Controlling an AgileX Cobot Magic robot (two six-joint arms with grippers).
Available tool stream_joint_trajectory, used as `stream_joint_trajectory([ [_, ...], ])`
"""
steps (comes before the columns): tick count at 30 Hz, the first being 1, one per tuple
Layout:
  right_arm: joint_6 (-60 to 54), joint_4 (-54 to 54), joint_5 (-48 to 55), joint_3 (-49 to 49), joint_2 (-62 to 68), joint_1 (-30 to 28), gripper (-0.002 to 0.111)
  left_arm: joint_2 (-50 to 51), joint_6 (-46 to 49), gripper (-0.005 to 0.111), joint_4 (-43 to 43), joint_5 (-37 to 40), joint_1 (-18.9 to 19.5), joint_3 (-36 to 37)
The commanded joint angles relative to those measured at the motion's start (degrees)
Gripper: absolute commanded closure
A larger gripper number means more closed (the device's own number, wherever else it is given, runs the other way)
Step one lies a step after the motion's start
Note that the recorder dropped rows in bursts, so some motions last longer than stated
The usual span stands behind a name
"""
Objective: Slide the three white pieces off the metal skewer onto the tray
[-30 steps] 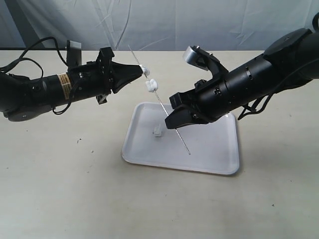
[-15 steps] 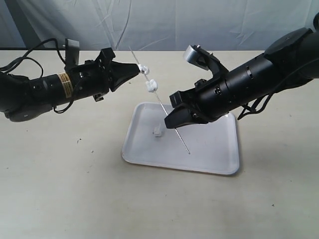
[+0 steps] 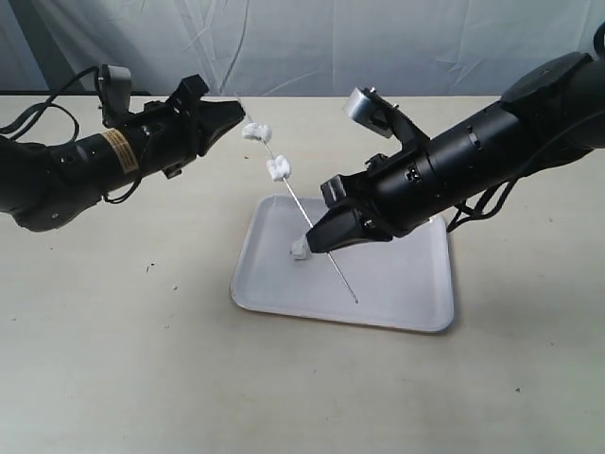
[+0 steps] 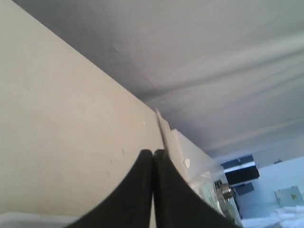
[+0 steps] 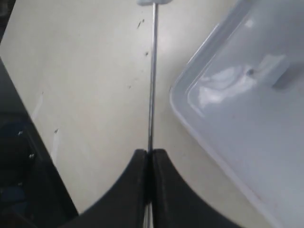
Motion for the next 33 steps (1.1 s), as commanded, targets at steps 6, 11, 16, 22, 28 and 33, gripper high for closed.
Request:
stream_joint_trajectory([
  [6,0.33,-1.25,-4.03,0.03,-0.47,4.5,0.109,-0.46,0.01,0.107,-3.64,-2.19,-1.49,-0.67],
  [11,0.81,-1.46,-8.13,0.03,-0.47,4.5,0.109,-0.46,0.75,0.107,-2.27,-0.65,-1.67,-0.67],
  [16,0.81,-1.46,-16.47,0.03,-0.47,4.5,0.109,-0.46,1.1,0.107,1.9,2.58,-0.66,-0.67],
  [22,0.81,-1.74,-17.6,0.03,-0.47,4.5,0.109,-0.46,-2.33,0.086,6.7,1.77,-0.56,-0.67],
  [28,4.22,-6.05,-17.78,0.03,-0.47,4.5,0.109,-0.46,-4.18,0.078,5.29,-3.74,-0.56,-0.67],
  [33,4.21,-6.08,-14.41,0.03,-0.47,4.5,0.109,-0.46,-4.35,0.078,5.39,-4.29,-0.56,-0.67],
])
